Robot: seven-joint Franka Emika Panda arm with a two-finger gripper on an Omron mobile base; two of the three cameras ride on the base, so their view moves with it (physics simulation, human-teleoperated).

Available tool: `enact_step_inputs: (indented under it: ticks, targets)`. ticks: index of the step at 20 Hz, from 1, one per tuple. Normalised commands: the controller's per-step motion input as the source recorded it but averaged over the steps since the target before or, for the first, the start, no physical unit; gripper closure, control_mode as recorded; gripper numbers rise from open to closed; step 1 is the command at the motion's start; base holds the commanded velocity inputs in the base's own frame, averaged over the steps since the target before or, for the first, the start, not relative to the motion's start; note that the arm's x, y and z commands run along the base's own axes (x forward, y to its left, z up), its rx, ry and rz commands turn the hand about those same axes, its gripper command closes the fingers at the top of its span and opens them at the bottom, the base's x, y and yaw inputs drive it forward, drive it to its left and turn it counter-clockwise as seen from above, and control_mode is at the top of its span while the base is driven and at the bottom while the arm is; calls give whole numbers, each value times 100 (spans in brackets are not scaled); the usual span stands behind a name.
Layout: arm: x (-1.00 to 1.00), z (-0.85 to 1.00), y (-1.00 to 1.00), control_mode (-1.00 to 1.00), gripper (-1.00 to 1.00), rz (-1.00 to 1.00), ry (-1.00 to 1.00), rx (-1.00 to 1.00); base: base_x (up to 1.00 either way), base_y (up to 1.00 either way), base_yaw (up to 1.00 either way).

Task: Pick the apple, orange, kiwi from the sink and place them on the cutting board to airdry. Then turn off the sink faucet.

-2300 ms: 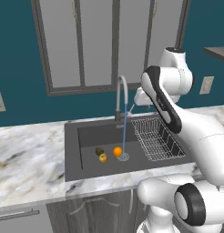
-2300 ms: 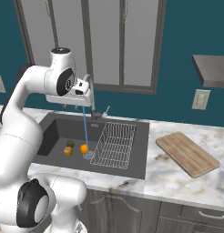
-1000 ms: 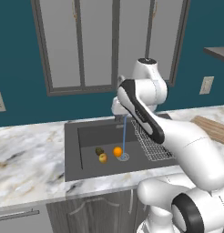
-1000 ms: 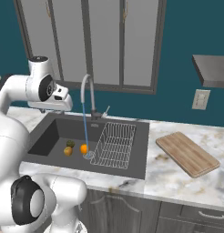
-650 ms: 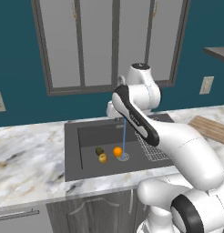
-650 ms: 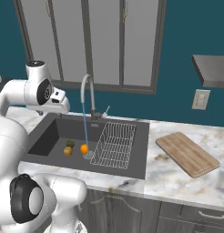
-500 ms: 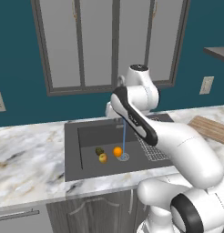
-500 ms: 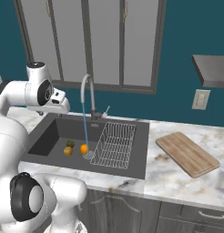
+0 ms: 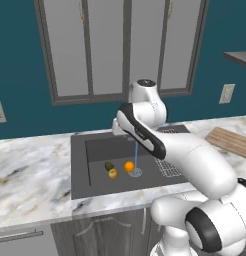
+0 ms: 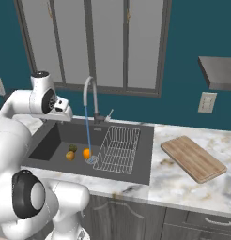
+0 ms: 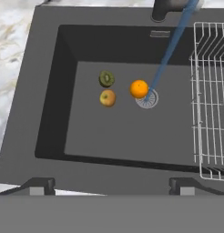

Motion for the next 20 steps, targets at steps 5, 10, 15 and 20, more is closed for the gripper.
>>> enact_step_inputs:
  ticks: [5,10,15,20]
  targets:
    - [14,-33,2,-100,-100,0,0,0,0,0,0]
    - [16,-31,7,-100,-100,0,0,0,0,0,0]
    - [15,-31,9,-100,-100,0,0,0,0,0,0]
    - [15,-34,10,-100,-100,0,0,0,0,0,0]
